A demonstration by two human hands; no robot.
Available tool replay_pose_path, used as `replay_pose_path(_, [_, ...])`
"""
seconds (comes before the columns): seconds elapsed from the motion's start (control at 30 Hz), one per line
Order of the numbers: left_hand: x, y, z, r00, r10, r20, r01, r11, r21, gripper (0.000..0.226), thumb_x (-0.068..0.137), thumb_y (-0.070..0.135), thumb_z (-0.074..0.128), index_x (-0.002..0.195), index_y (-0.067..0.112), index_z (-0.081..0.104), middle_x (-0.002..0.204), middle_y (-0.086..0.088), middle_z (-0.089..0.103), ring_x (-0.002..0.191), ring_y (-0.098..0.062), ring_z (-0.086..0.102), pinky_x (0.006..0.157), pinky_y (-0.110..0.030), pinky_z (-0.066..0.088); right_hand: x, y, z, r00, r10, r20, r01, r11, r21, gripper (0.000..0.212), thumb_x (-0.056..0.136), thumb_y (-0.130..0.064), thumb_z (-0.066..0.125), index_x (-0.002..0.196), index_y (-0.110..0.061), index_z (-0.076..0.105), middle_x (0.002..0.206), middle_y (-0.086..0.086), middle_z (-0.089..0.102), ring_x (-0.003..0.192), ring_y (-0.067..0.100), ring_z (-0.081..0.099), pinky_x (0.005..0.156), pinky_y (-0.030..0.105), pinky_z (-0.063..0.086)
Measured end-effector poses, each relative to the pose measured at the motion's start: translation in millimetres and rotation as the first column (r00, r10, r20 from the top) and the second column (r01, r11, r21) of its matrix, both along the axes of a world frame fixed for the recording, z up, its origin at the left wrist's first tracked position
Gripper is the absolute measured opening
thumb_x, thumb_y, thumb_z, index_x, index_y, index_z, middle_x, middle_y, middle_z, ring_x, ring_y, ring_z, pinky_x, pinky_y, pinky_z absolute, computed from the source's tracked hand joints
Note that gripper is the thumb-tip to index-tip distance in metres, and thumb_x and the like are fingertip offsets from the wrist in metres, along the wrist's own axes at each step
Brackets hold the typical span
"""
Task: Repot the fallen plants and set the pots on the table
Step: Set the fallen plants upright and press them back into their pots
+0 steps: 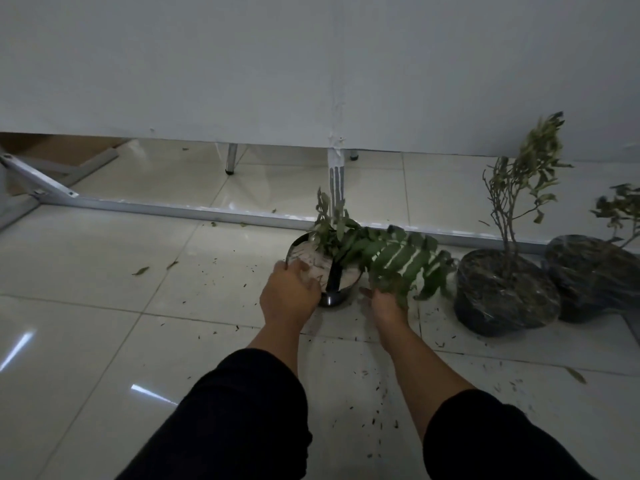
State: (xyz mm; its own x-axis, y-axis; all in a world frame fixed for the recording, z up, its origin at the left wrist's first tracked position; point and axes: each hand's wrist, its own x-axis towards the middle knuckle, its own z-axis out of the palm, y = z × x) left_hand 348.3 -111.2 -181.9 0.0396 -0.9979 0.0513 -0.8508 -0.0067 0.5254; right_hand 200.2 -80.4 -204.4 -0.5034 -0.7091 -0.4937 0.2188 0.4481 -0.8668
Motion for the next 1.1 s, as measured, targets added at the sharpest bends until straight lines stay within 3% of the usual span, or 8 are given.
replay_pose_path(0.07, [1,-2,-3,0.999,-0.05,0.014,0.05,0.999,-0.01,0.055,0.079,0.03,0.061,0.132,0.02,0.047,0.136,-0.009,0.036,0.119,-0.03,0.042,0.082,-0.04,0.049,0,-1,-5,1.0,-0.017,-0.021,0.015,0.999,-0.052,0.017,0.092,-0.015,0.046,0.1,-0.03,0.048,0.102,0.009,0.066,0.083,0.026,0.065,0.079,0.047,0.057])
replay_pose_path(0.17, [1,-7,-5,0.996,-0.052,-0.07,0.059,0.992,0.108,0.072,0.079,0.031,0.064,0.143,0.019,0.034,0.153,-0.008,0.019,0.134,-0.032,0.029,0.099,-0.045,0.042,4,3,-1,0.991,0.056,-0.122,-0.063,0.997,-0.051,0.011,0.091,-0.019,0.046,0.092,-0.03,0.045,0.099,0.006,0.065,0.086,0.028,0.064,0.084,0.052,0.055])
replay_pose_path(0.33, [0,-2,-6,0.998,0.032,-0.047,-0.029,0.998,0.05,0.058,0.079,0.044,0.063,0.129,0.016,0.053,0.13,-0.01,0.04,0.117,-0.03,0.048,0.091,-0.042,0.05,7,3,15,0.966,0.127,-0.226,-0.156,0.981,-0.115,0.03,0.091,-0.014,0.048,0.119,-0.023,0.053,0.121,-0.001,0.058,0.102,0.02,0.055,0.083,0.03,0.043])
replay_pose_path(0.5, [-6,11,-5,0.997,0.056,0.046,-0.055,0.998,-0.019,0.048,0.083,0.044,0.055,0.12,0.014,0.06,0.114,-0.012,0.051,0.11,-0.029,0.048,0.083,-0.039,0.048,2,0,10,0.896,0.233,-0.379,-0.292,0.95,-0.107,0.053,0.09,-0.01,0.049,0.141,-0.024,0.042,0.142,0.001,0.047,0.12,0.021,0.053,0.097,0.037,0.047])
replay_pose_path(0.6, [-15,17,-4,0.994,0.027,0.104,-0.025,0.999,-0.02,0.05,0.083,0.047,0.052,0.118,0.012,0.061,0.114,-0.011,0.055,0.111,-0.029,0.046,0.083,-0.039,0.048,-4,-1,10,0.884,0.255,-0.393,-0.32,0.941,-0.109,0.057,0.09,-0.005,0.049,0.142,-0.027,0.042,0.144,0.003,0.047,0.117,0.024,0.057,0.097,0.041,0.05])
replay_pose_path(0.83, [-31,29,3,0.992,-0.029,0.124,0.029,1.0,0.006,0.043,0.084,0.042,0.052,0.118,0.018,0.062,0.12,-0.008,0.057,0.113,-0.027,0.045,0.084,-0.037,0.046,-18,4,18,0.855,0.268,-0.445,-0.345,0.933,-0.102,0.054,0.089,-0.005,0.045,0.139,-0.026,0.047,0.143,0.005,0.048,0.12,0.024,0.054,0.096,0.032,0.046])
replay_pose_path(0.97, [-49,37,14,0.995,-0.028,0.099,0.031,0.999,-0.032,0.039,0.085,0.033,0.053,0.119,0.017,0.061,0.124,-0.009,0.055,0.119,-0.028,0.042,0.09,-0.037,0.044,-41,18,28,0.833,0.27,-0.483,-0.35,0.933,-0.082,0.049,0.093,-0.009,0.044,0.138,-0.026,0.046,0.142,0.005,0.048,0.112,0.025,0.058,0.086,0.032,0.049])
replay_pose_path(1.1, [-85,44,27,0.996,-0.086,-0.005,0.085,0.995,-0.056,0.036,0.087,0.028,0.053,0.119,0.017,0.062,0.123,-0.01,0.056,0.121,-0.028,0.042,0.094,-0.038,0.043,-73,32,42,0.816,0.228,-0.531,-0.345,0.929,-0.131,0.045,0.092,-0.01,0.048,0.135,-0.026,0.048,0.136,0.003,0.054,0.092,0.021,0.061,0.072,0.031,0.049])
